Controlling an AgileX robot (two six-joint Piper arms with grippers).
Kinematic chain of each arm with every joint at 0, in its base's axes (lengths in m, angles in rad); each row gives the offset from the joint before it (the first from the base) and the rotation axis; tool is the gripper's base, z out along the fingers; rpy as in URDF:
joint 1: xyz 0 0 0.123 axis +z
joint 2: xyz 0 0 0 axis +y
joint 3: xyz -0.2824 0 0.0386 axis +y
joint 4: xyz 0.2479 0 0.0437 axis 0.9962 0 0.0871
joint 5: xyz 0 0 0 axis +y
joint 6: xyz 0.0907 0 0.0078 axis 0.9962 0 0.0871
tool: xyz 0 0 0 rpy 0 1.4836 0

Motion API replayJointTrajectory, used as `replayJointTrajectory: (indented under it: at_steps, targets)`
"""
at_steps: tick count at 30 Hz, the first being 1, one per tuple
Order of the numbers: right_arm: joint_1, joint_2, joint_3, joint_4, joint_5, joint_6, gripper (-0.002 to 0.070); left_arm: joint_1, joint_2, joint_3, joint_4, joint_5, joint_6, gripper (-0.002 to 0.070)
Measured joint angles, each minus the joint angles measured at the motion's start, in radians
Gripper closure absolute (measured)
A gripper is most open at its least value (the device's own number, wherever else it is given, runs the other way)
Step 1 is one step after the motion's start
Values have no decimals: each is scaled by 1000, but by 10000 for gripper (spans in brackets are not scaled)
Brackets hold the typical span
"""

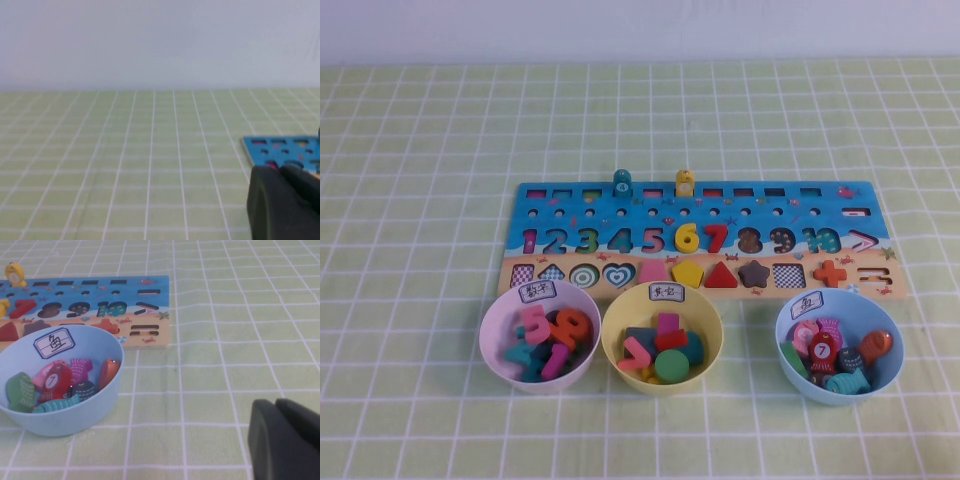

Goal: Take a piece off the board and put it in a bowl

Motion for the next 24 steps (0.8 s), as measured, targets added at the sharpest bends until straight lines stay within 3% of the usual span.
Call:
replayJointTrajectory:
  at_steps: [7,13,24]
  targets:
    - [0,0,0,0,0,0,694,2,0,115,-17,-8,1,677]
    - [0,0,0,0,1,0,694,2,0,119,-21,136,16,677]
    - [0,0,0,0,1,0,694,2,0,119,-21,140,49,678]
